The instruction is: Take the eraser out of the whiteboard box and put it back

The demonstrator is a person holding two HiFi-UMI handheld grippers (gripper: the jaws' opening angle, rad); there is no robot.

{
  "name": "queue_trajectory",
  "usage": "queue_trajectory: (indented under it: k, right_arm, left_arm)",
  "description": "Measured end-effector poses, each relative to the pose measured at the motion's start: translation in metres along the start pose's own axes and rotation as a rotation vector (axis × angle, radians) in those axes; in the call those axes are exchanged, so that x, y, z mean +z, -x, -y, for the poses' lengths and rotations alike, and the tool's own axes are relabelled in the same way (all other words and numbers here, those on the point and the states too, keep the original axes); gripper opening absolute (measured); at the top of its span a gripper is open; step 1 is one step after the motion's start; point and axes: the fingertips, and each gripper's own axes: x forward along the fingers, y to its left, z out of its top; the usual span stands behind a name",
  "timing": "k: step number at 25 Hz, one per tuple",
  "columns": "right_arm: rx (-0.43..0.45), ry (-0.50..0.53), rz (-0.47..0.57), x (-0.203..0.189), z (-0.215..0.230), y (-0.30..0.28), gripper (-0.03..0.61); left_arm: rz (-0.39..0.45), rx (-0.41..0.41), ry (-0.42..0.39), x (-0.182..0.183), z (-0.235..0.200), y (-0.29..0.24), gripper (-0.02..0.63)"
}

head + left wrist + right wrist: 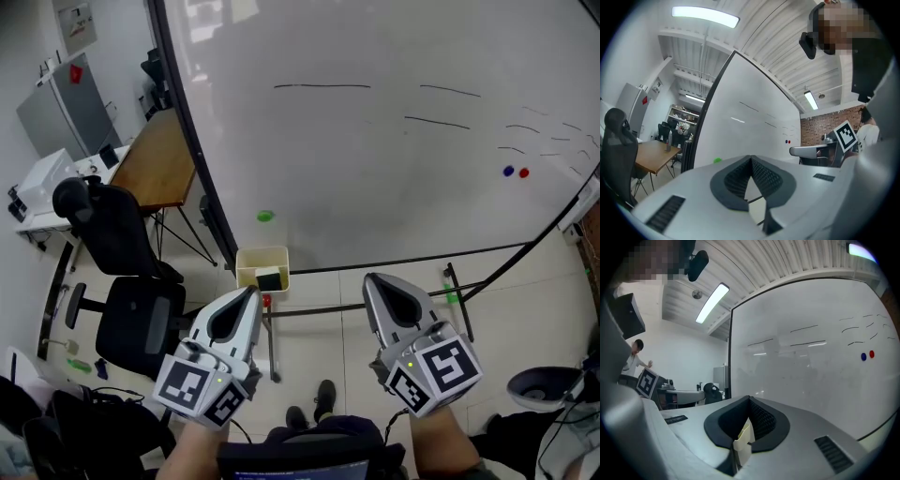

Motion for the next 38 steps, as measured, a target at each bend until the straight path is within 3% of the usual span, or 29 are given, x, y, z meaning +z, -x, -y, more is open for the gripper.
queue_trajectory:
  k: [9, 24, 31, 38]
  right_arm:
    - [-0.149, -0.031, 0.019, 0.008, 0.034, 0.082, 0.014]
    - [-0.057, -0.051, 0.088, 0.027, 0.139, 0.219, 0.012]
    - [-0.075, -0.046, 0.09, 0.029, 0.165, 0.245, 0.012]
    - [-0.107, -0.027, 0.089, 0.03, 0.151, 0.243, 0.012]
  left_arm:
    - [-0.012, -0.157, -0.006, -0.013, 0.079, -0.018, 0.034]
    - [0.012, -0.074, -0.021, -0.015, 0.243, -0.051, 0.035]
    - [0.013, -0.085, -0.03, -0.02, 0.27, -0.065, 0.035]
    - [0.025, -0.115, -0.037, -0.014, 0.261, -0.058, 0.035]
